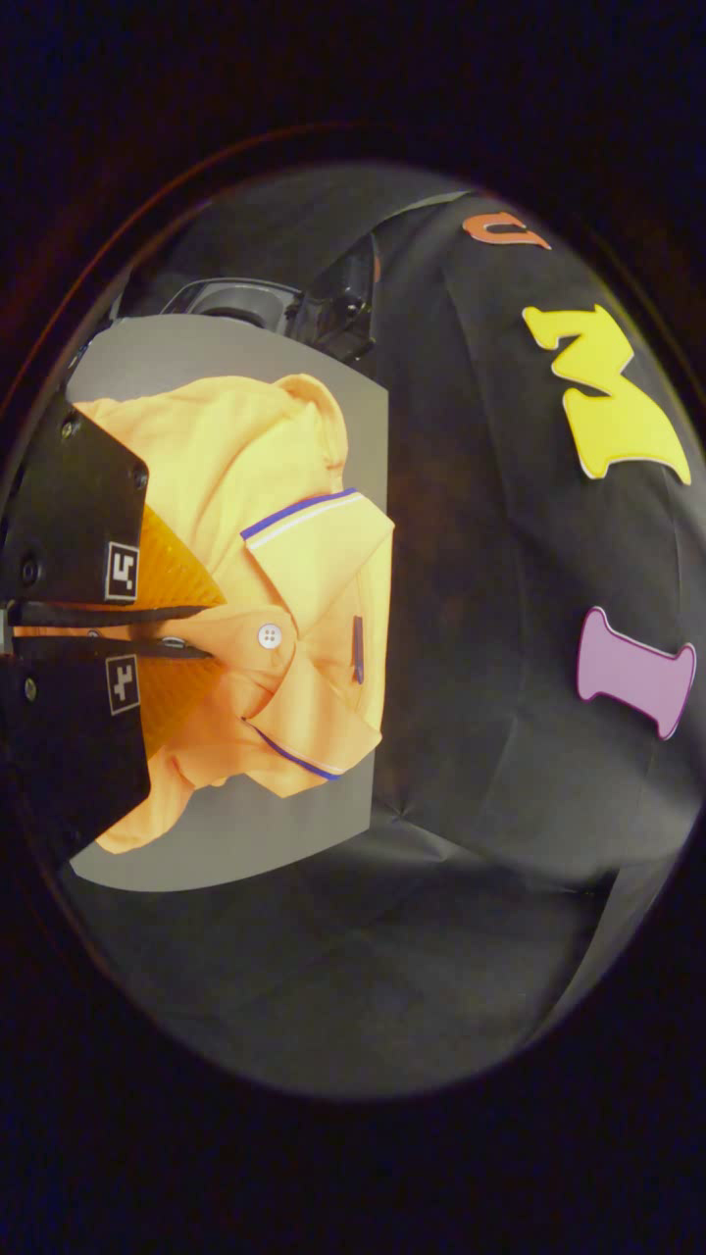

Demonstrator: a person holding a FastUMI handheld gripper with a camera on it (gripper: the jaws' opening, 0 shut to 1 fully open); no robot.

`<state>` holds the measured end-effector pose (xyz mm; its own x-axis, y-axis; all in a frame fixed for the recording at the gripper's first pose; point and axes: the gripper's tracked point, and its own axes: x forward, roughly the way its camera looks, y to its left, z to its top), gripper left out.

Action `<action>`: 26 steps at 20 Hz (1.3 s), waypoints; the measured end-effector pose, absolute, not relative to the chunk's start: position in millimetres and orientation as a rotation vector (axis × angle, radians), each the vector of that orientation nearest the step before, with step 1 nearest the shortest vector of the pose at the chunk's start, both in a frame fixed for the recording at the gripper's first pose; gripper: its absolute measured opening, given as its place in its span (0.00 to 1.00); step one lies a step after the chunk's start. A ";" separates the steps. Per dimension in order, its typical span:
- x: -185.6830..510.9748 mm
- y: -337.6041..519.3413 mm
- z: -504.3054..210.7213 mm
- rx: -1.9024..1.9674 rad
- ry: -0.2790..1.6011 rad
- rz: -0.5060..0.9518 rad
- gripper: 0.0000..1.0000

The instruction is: Put the clothes into the washing machine and then close the washing machine lid.

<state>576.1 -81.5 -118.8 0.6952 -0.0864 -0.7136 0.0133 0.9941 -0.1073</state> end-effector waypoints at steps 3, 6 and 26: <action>570.2 -79.2 -117.0 -0.054 0.800 -0.045 0.07; 559.4 -70.4 -111.4 -0.002 0.801 -0.040 0.06; 500.6 146.8 -22.9 0.027 0.704 0.170 0.06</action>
<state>500.6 146.8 -22.9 0.7490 0.1645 -0.6418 -0.1461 0.9859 0.0822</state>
